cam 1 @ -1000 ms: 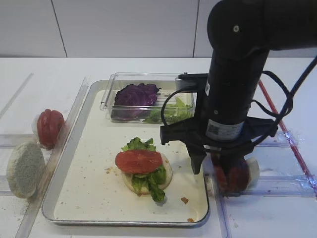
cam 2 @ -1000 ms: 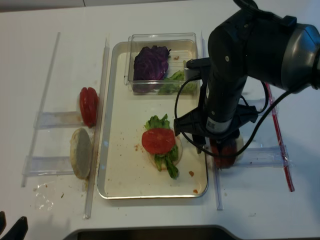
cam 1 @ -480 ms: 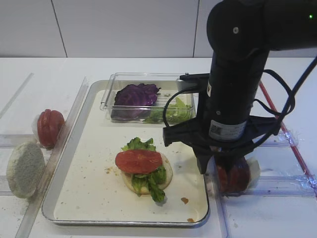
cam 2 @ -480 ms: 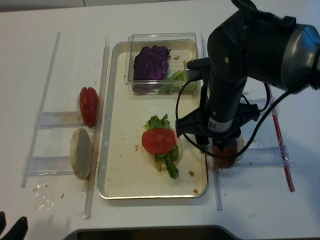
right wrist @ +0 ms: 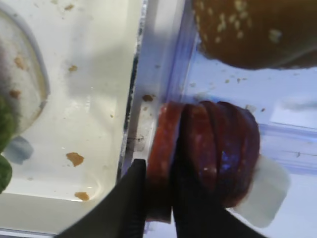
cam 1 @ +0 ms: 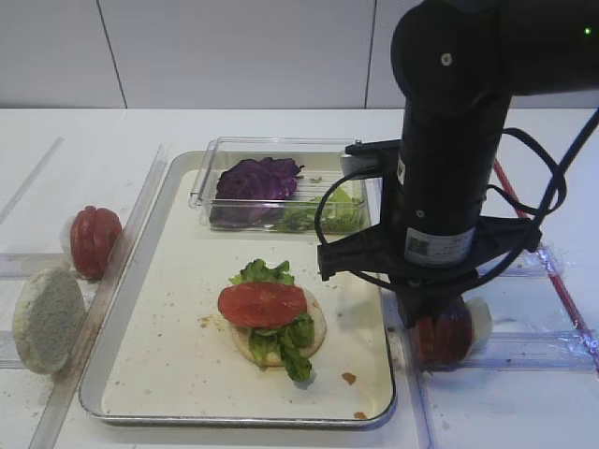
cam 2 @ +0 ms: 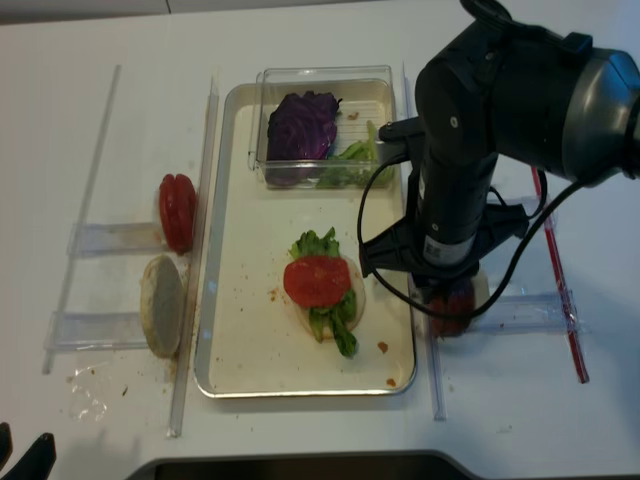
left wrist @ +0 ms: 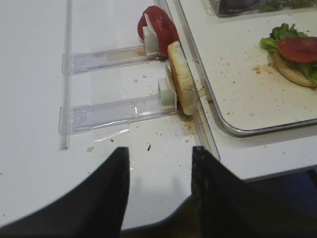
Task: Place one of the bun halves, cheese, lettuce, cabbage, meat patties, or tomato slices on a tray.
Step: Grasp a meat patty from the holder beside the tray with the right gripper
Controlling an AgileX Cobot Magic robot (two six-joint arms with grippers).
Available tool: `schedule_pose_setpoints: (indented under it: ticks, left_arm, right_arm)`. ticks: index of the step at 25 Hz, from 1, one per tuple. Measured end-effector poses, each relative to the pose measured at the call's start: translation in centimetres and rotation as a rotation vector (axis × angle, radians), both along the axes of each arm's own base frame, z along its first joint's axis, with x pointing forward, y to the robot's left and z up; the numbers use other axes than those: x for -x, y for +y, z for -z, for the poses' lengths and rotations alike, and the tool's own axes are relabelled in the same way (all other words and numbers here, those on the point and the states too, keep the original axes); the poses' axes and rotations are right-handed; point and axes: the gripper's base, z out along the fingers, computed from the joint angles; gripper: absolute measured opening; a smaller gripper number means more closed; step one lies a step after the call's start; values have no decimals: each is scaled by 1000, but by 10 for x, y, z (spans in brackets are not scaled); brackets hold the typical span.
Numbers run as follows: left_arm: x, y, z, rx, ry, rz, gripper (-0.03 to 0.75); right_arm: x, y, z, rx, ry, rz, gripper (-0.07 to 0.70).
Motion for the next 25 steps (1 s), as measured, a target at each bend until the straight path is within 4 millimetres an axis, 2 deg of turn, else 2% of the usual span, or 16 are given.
schedule_pose_setpoints:
  ticks: [2,12,19,25]
  left_arm:
    - [0,0,0,0,0,0,285]
    - [0,0,0,0,0,0,285]
    - [0,0,0,0,0,0,285]
    - [0,0,0,0,0,0,285]
  right_arm:
    - [0,0,0,3,1,1,133]
    - [1,0,-1,2,8,15,130]
    - [8,-6,-18,-14,-9,17,129]
    - [9,-6,-19,-12,-6,15,129]
